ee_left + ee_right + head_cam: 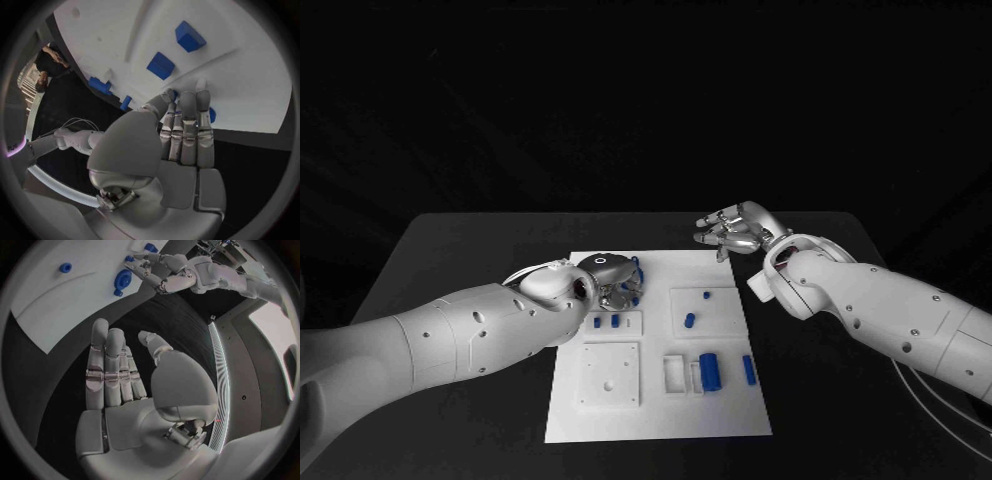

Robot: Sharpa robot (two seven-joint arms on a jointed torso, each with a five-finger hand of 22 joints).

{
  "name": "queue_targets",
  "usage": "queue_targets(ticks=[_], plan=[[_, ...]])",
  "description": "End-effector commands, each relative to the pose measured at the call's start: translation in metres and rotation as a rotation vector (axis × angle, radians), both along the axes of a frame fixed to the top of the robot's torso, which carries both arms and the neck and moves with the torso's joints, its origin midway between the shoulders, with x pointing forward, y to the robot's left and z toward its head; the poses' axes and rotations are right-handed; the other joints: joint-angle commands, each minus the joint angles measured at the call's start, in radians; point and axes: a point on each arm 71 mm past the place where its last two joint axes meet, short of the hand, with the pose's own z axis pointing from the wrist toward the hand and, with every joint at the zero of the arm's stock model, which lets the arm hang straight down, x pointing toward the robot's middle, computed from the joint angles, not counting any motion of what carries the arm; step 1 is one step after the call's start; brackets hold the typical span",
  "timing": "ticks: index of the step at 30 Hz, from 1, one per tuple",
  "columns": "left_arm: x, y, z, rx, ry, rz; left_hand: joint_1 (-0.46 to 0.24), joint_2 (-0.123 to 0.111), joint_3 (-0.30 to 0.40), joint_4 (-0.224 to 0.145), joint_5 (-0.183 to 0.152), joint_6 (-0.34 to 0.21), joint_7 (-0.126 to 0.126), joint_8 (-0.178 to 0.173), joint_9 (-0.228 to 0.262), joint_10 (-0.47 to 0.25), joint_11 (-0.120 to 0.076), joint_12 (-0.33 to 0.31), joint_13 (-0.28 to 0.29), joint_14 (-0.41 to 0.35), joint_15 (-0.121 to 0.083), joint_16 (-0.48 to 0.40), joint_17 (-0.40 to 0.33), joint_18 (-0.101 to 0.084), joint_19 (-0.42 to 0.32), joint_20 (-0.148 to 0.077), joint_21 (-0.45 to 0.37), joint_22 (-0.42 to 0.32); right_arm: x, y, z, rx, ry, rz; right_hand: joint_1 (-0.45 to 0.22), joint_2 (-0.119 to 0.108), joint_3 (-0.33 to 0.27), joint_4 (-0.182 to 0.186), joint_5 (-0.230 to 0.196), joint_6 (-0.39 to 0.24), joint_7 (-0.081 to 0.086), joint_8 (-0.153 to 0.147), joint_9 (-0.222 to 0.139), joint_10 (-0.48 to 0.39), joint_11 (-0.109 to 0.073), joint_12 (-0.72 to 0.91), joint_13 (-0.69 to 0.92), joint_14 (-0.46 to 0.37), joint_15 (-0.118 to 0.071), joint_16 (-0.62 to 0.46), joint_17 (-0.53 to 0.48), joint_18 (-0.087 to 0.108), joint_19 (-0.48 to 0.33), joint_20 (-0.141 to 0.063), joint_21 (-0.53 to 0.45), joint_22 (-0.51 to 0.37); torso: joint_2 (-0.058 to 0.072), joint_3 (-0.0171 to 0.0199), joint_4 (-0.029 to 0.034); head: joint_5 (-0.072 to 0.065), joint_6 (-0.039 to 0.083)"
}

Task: Assemble the parts on the task board

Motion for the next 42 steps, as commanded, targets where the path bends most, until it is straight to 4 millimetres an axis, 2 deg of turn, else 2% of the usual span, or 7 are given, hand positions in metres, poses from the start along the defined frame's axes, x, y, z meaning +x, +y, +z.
queue_targets(ticks=[1,9,22,26,29,42], plan=[[-0.004,-0.004,-0.007,0.026,0.056,-0.016,0.002,0.016,0.007,-0.003,-0.004,0.016,0.002,-0.004,-0.001,0.020,-0.002,-0.006,-0.001,0.006,0.000,0.007,0.003,0.020,-0.012,0.002,0.019,0.023,0.000,0.002,0.001,0.006,-0.006,0.009,-0.005,-0.002,0.005,-0.001,0.004,0.000,0.006,-0.003,-0.001,0.007,0.001,-0.005,-0.002,-0.001,0.007,0.003,-0.002,0.013,-0.003,0.006,0.006,-0.001,0.000,-0.0003,0.0005,-0.001,-0.001],[-0.004,-0.003,-0.009,0.043,0.068,-0.011,0.006,0.034,-0.006,-0.013,-0.007,0.046,0.005,-0.004,0.000,0.057,-0.006,-0.006,-0.001,0.016,0.001,0.014,0.006,0.028,-0.020,0.004,0.057,0.022,-0.001,0.002,0.001,0.006,-0.006,0.010,-0.005,-0.002,0.007,-0.001,0.006,0.001,0.006,-0.003,-0.001,0.008,0.001,-0.005,-0.002,-0.001,0.007,0.003,-0.002,0.013,-0.003,0.006,0.006,-0.001,0.000,0.0003,-0.0001,-0.001,-0.003],[-0.004,-0.004,-0.009,0.021,0.054,-0.015,0.000,0.045,-0.024,-0.013,-0.015,0.070,0.005,-0.002,0.001,0.084,-0.011,-0.005,-0.001,0.032,0.002,0.019,0.008,0.031,-0.017,0.006,0.071,0.019,0.000,0.002,0.000,0.006,-0.006,0.009,-0.006,-0.002,0.009,-0.001,0.008,0.001,0.006,-0.003,-0.001,0.007,0.001,-0.006,-0.002,-0.002,0.007,0.004,-0.003,0.013,-0.004,0.006,0.007,-0.001,0.000,0.0001,0.0002,-0.002,-0.003],[-0.002,0.000,-0.006,-0.048,0.031,0.006,0.001,0.055,-0.036,-0.013,-0.005,0.098,0.000,-0.003,0.001,0.114,-0.018,-0.006,-0.001,0.064,-0.002,0.021,0.007,0.035,0.007,0.002,0.079,0.018,0.000,0.002,0.000,0.006,-0.006,0.009,-0.004,-0.002,0.012,-0.003,0.009,0.002,0.006,-0.003,-0.001,0.008,0.001,-0.006,-0.002,-0.002,0.007,0.004,-0.003,0.013,-0.004,0.006,0.007,-0.001,-0.001,0.0001,0.0003,-0.002,0.000],[-0.001,0.004,-0.004,-0.085,0.021,0.025,0.006,0.058,-0.035,-0.020,0.021,0.098,0.002,-0.003,0.001,0.115,-0.017,-0.005,-0.001,0.071,-0.005,0.015,0.006,0.036,0.010,-0.001,0.081,0.020,0.000,0.002,0.000,0.006,-0.006,0.009,-0.003,-0.002,0.012,-0.004,0.009,0.002,0.006,-0.003,-0.001,0.007,0.001,-0.006,-0.002,-0.002,0.007,0.004,-0.003,0.013,-0.004,0.006,0.007,-0.001,-0.001,-0.0004,0.0008,-0.003,0.000],[0.000,0.015,0.004,-0.178,0.026,0.078,-0.004,0.064,-0.036,-0.019,0.021,0.101,0.001,-0.003,0.001,0.117,-0.018,-0.005,-0.001,0.078,-0.007,0.007,0.007,0.032,0.010,-0.004,0.081,0.018,0.000,0.001,0.000,0.005,-0.006,0.006,-0.003,-0.002,0.012,-0.004,0.009,0.002,0.006,-0.003,-0.001,0.007,0.001,-0.006,-0.002,-0.002,0.007,0.004,-0.003,0.013,-0.004,0.006,0.007,-0.001,-0.002,-0.0010,0.0015,-0.002,0.006]])
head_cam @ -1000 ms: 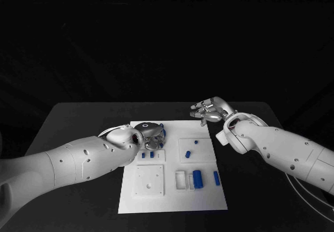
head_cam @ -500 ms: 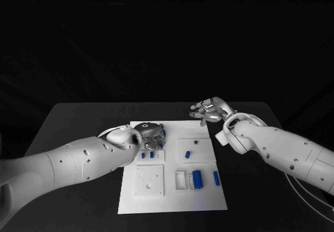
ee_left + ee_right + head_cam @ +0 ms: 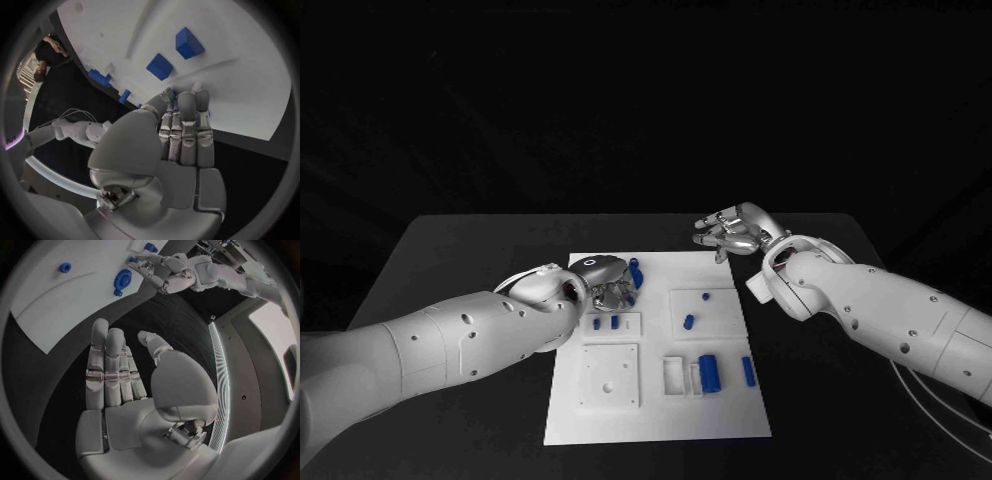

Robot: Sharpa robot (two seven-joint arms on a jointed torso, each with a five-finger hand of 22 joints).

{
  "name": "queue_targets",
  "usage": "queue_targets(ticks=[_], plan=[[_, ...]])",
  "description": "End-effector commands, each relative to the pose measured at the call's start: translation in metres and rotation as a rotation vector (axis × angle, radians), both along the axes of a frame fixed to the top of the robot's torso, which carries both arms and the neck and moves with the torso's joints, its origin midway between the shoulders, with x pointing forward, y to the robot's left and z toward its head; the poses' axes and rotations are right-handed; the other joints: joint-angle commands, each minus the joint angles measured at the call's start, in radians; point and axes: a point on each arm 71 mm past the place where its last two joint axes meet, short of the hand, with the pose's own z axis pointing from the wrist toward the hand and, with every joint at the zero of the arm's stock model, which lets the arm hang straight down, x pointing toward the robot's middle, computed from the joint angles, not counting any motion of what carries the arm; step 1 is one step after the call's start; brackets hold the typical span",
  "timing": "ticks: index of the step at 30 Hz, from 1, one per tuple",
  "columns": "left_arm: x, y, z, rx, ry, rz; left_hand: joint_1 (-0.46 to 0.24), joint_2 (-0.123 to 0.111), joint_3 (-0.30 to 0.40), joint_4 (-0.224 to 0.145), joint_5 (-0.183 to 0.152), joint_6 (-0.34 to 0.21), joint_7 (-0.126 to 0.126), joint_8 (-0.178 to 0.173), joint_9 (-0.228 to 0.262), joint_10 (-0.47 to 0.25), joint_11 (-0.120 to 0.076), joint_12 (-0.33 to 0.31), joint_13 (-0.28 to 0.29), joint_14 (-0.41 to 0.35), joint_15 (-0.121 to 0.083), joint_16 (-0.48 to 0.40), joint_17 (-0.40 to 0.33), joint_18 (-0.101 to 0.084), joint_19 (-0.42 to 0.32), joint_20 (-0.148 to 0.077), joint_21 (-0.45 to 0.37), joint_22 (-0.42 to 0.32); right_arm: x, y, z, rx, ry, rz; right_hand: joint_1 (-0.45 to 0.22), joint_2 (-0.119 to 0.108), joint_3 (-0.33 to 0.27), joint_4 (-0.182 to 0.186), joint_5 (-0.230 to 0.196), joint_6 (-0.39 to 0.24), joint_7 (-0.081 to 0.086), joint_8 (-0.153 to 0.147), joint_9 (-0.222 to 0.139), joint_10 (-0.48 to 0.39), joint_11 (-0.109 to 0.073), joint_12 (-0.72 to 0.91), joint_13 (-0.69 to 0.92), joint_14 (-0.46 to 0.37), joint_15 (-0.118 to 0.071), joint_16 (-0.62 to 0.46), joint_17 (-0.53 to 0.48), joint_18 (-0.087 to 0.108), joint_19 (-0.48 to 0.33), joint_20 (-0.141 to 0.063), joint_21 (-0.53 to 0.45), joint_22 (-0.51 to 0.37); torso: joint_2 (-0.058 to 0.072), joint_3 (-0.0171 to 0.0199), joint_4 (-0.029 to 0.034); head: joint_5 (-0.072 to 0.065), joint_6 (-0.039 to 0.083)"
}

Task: Assemble the parts on the task board

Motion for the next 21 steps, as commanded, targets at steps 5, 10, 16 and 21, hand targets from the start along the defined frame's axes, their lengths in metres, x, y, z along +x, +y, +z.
queue_targets(ticks=[5,10,16,21], plan=[[0.002,0.006,0.013,-0.134,0.042,0.050,-0.003,0.007,0.000,-0.002,0.002,0.008,0.000,0.006,0.001,0.009,0.001,-0.005,0.001,0.007,0.001,-0.006,0.001,0.009,0.004,-0.002,0.005,0.021,0.000,0.001,0.000,0.004,-0.006,0.007,-0.003,-0.002,0.006,0.003,0.004,0.001,0.008,-0.003,-0.001,0.008,0.001,-0.006,-0.001,-0.002,0.007,0.004,-0.001,0.015,-0.001,0.003,0.003,-0.001,-0.002,0.0004,0.0015,0.004,0.006],[0.001,0.015,0.021,-0.194,0.107,0.084,-0.005,0.008,0.001,-0.001,0.008,0.005,0.002,0.006,0.001,0.008,0.003,-0.005,0.001,0.004,0.003,-0.011,0.001,0.008,0.002,-0.002,0.001,0.021,0.000,-0.001,0.000,0.002,-0.006,0.004,-0.003,-0.002,0.006,0.003,0.004,0.001,0.008,-0.003,-0.001,0.008,0.001,-0.006,-0.001,-0.002,0.007,0.004,-0.001,0.015,-0.001,0.003,0.003,-0.001,-0.003,-0.0003,0.0054,0.006,0.007],[-0.004,0.031,0.029,-0.214,0.141,0.103,-0.006,0.004,-0.001,-0.004,0.004,0.004,0.002,0.006,0.001,0.006,0.003,-0.005,0.001,0.001,0.004,-0.014,0.002,0.008,0.000,-0.001,-0.001,0.021,0.000,-0.003,0.000,0.000,-0.006,0.000,-0.003,-0.002,0.006,0.003,0.004,0.001,0.008,-0.003,-0.001,0.008,0.001,-0.006,-0.001,-0.002,0.007,0.004,-0.001,0.015,-0.001,0.003,0.003,-0.001,-0.007,-0.0022,0.0100,0.008,0.005],[-0.007,0.046,0.032,-0.207,0.160,0.116,-0.005,0.003,-0.003,-0.004,0.001,0.004,0.002,0.006,0.001,0.006,0.004,-0.005,0.001,0.001,0.004,-0.015,0.002,0.007,-0.001,0.000,-0.002,0.022,0.000,-0.004,0.000,-0.001,-0.005,-0.001,-0.009,-0.002,0.009,-0.001,0.005,0.001,0.008,-0.003,-0.001,0.007,0.002,-0.008,-0.001,-0.003,0.007,0.005,-0.002,0.015,-0.003,0.003,0.005,0.001,-0.009,-0.0032,0.0111,0.008,0.003]])
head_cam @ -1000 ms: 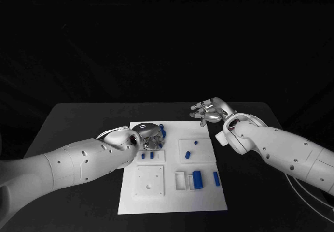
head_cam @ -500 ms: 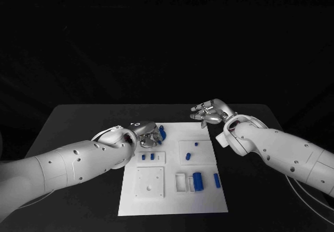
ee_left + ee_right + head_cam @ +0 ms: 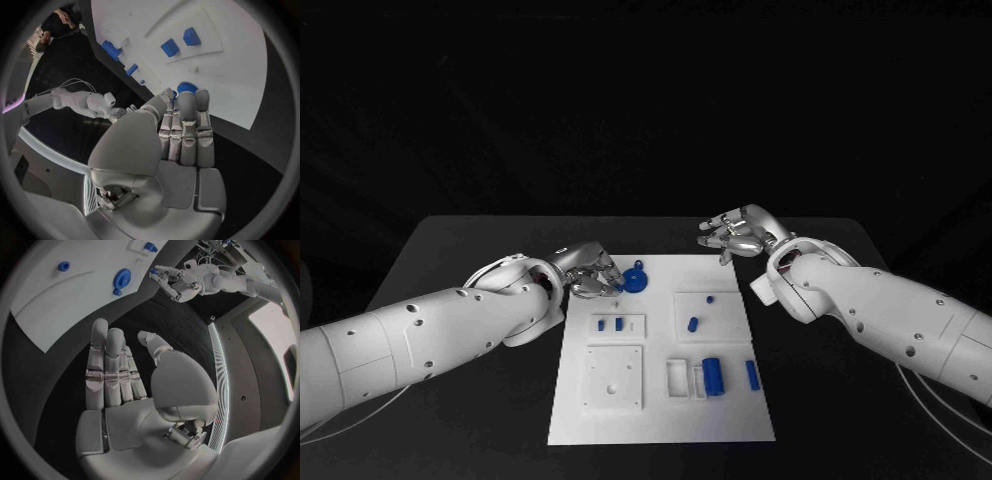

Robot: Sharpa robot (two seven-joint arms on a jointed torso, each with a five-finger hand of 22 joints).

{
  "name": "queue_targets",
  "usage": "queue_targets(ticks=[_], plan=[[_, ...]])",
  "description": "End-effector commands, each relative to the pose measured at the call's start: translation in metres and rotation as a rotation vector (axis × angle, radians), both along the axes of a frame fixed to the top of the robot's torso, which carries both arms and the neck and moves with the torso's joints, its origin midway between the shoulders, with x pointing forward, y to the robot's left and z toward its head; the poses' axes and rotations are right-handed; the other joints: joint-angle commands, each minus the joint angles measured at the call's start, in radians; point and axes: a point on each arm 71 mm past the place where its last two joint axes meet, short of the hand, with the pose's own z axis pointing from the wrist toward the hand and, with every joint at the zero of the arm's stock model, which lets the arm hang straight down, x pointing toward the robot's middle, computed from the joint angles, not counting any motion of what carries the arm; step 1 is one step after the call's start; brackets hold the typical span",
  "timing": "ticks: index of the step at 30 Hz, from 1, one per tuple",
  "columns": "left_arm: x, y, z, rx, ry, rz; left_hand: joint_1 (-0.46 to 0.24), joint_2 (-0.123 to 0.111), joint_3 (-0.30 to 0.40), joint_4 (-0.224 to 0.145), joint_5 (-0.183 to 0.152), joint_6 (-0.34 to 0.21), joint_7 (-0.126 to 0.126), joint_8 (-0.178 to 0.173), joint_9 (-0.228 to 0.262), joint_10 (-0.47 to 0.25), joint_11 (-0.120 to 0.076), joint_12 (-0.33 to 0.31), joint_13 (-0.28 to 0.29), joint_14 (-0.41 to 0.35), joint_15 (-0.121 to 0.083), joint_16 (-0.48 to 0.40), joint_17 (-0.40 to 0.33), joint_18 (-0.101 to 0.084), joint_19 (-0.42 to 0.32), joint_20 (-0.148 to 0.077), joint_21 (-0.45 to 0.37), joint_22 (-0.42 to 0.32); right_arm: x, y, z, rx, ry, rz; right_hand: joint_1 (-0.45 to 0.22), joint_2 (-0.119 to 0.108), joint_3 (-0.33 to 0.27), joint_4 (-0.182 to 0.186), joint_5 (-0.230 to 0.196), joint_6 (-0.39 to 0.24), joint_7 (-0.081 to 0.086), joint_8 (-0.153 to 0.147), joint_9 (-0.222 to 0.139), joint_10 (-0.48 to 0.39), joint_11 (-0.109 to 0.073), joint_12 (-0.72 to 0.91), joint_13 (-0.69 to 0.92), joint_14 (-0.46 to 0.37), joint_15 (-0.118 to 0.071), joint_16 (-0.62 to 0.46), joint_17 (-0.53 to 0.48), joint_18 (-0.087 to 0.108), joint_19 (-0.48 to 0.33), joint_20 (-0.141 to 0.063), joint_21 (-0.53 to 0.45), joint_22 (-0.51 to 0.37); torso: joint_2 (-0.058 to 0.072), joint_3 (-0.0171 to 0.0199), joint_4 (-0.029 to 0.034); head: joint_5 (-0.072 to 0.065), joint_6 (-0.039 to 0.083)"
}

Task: Assemble the parts on the task board

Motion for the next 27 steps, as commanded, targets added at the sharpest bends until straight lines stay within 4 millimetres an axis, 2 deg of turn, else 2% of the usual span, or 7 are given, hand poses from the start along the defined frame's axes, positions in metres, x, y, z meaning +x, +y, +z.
queue_targets(ticks=[1,5,9,14,24,27], plan=[[-0.003,0.004,-0.001,-0.012,0.062,0.000,-0.003,0.000,-0.002,-0.004,-0.003,0.005,0.001,0.002,0.002,0.003,0.000,-0.005,0.001,0.001,0.004,-0.004,0.001,0.008,-0.001,0.000,-0.002,0.022,0.000,0.000,0.000,0.003,-0.005,0.005,-0.009,-0.002,0.006,0.002,0.005,0.001,0.009,-0.003,-0.001,0.007,0.002,-0.003,-0.001,-0.003,0.007,0.005,-0.001,0.020,-0.003,0.003,0.005,0.000,-0.001,-0.0021,0.0018,0.001,-0.001],[-0.004,0.010,0.000,-0.003,0.063,0.005,0.000,-0.001,-0.004,-0.004,-0.004,0.005,0.001,0.002,0.002,0.003,0.000,-0.005,0.001,0.000,0.004,-0.005,0.002,0.007,-0.003,-0.001,-0.002,0.022,0.000,-0.001,0.000,0.002,-0.005,0.005,-0.009,-0.002,0.006,0.002,0.005,0.001,0.009,-0.003,-0.001,0.007,0.002,-0.003,-0.001,-0.003,0.007,0.005,-0.001,0.020,-0.003,0.003,0.005,0.000,-0.001,-0.0021,0.0034,0.004,-0.001],[-0.005,0.012,0.000,0.022,0.035,-0.007,0.002,-0.001,-0.004,-0.004,-0.006,0.005,0.002,0.002,0.002,0.003,0.000,-0.005,0.001,0.000,0.004,-0.005,0.002,0.007,-0.003,-0.001,-0.002,0.022,0.000,0.000,0.000,0.002,-0.004,0.005,-0.009,-0.002,0.006,0.002,0.005,0.001,0.009,-0.003,-0.001,0.007,0.002,-0.003,-0.001,-0.003,0.007,0.005,-0.001,0.020,-0.003,0.003,0.005,0.000,0.001,-0.0005,0.0013,0.008,-0.001],[-0.005,0.009,-0.004,0.064,0.002,-0.032,0.004,-0.003,-0.006,-0.003,-0.008,0.004,0.002,0.002,0.001,0.001,0.001,-0.005,0.001,-0.001,0.004,-0.006,0.003,0.007,-0.004,0.000,-0.002,0.022,0.000,0.000,0.000,0.003,-0.004,0.006,-0.009,-0.002,0.006,0.002,0.005,0.001,0.009,-0.003,-0.001,0.007,0.002,-0.003,-0.001,-0.003,0.007,0.005,-0.001,0.020,-0.003,0.003,0.005,0.000,0.002,-0.0008,-0.0015,0.011,-0.001],[-0.003,0.002,-0.015,0.100,-0.029,-0.047,0.009,-0.003,-0.006,0.000,-0.009,0.001,0.003,0.002,0.001,-0.002,0.002,-0.005,0.001,-0.001,0.005,-0.007,0.004,0.008,-0.004,0.000,-0.001,0.023,0.000,0.001,0.000,0.003,-0.004,0.008,-0.009,-0.002,0.006,0.002,0.005,0.001,0.009,-0.003,-0.001,0.007,0.002,-0.003,-0.001,-0.003,0.007,0.005,-0.001,0.020,-0.003,0.003,0.005,0.000,0.003,0.0015,-0.0028,0.007,-0.004],[-0.002,0.002,-0.017,0.108,-0.032,-0.046,0.009,-0.003,-0.006,0.000,-0.009,0.001,0.003,0.002,0.001,-0.002,0.002,-0.005,0.001,-0.001,0.005,-0.007,0.004,0.008,-0.004,0.000,-0.001,0.023,0.000,0.001,0.000,0.003,-0.005,0.008,-0.009,-0.002,0.006,0.002,0.005,0.001,0.009,-0.003,-0.001,0.007,0.002,-0.003,-0.001,-0.003,0.007,0.005,-0.001,0.020,-0.003,0.003,0.005,0.000,0.002,0.0006,-0.0015,0.006,-0.005]])
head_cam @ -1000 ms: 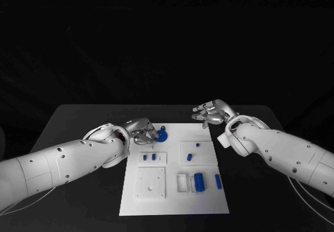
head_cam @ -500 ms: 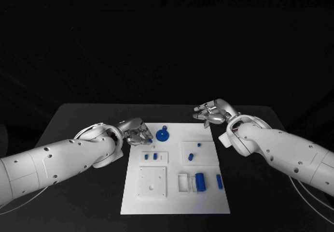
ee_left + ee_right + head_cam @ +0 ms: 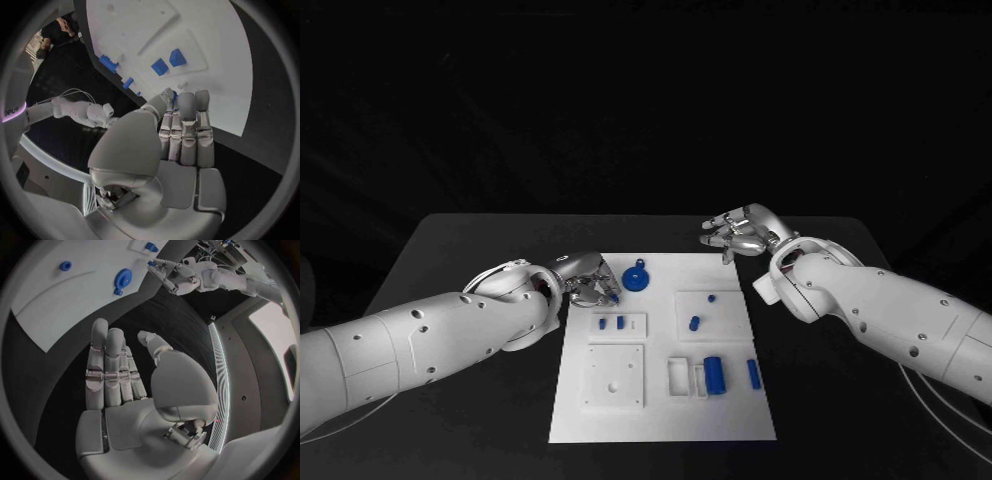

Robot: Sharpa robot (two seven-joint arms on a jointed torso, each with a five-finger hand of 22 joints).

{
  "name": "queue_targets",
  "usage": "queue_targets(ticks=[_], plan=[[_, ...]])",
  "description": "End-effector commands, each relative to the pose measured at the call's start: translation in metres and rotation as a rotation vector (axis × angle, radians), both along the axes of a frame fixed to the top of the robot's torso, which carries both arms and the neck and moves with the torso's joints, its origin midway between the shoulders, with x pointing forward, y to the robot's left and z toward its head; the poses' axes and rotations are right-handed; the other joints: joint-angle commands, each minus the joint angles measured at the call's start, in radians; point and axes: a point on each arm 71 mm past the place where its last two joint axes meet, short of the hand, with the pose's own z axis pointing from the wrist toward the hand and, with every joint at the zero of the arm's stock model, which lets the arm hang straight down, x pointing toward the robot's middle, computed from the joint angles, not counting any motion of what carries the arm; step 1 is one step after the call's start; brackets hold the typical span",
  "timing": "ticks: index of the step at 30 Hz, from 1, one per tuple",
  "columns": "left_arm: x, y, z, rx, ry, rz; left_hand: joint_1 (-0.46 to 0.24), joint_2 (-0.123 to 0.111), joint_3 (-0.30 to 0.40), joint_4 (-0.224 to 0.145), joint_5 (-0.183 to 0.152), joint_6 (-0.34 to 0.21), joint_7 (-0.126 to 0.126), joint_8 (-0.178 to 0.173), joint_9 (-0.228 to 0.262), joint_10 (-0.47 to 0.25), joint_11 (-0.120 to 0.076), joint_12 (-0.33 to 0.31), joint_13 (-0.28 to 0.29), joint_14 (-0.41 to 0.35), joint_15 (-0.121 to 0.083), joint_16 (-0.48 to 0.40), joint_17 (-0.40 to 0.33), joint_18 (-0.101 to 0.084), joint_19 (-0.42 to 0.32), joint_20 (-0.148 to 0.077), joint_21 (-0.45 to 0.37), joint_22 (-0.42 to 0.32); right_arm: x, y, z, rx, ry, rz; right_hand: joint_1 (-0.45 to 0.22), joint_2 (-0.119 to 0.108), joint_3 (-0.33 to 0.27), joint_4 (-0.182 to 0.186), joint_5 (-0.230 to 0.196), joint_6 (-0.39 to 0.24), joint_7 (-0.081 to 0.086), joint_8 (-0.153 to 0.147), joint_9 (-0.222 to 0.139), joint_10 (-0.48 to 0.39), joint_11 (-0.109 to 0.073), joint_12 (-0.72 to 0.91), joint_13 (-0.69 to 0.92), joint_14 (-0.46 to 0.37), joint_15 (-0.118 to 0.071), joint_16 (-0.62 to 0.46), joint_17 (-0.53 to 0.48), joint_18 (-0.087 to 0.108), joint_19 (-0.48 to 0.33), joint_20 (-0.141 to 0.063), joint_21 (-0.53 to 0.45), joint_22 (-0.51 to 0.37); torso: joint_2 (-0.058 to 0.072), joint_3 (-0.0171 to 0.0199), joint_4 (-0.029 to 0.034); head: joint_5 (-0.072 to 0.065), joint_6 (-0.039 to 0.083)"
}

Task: Assemble the parts on the task board

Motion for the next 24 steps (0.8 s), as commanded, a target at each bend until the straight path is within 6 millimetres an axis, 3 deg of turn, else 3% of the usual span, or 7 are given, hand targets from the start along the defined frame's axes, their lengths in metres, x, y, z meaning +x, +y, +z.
queue_targets(ticks=[1,24], plan=[[0.001,-0.003,-0.001,0.023,-0.036,-0.023,0.009,-0.003,-0.003,0.002,-0.005,0.004,0.003,0.004,0.001,-0.002,0.002,-0.005,0.000,-0.001,0.005,-0.003,0.001,0.008,-0.004,0.000,-0.002,0.023,0.000,0.001,0.000,0.004,-0.005,0.009,-0.009,-0.002,0.006,0.001,0.005,0.001,0.009,-0.003,-0.001,0.007,0.002,-0.004,-0.001,-0.003,0.007,0.005,-0.001,0.020,-0.003,0.003,0.005,0.000,0.000,-0.0001,0.0008,-0.002,-0.002],[0.001,-0.005,-0.012,0.072,-0.028,-0.028,0.014,-0.007,0.001,0.003,-0.003,-0.002,0.005,0.004,0.001,-0.007,0.004,-0.005,0.000,-0.003,0.006,-0.005,0.003,0.009,-0.009,0.001,0.004,0.023,-0.001,0.001,0.000,0.003,-0.004,0.010,-0.009,-0.002,0.006,0.001,0.005,0.001,0.009,-0.003,-0.001,0.007,0.002,-0.004,-0.001,-0.003,0.007,0.005,-0.001,0.020,-0.003,0.003,0.005,0.000,-0.002,-0.0017,0.0022,-0.004,-0.005]])
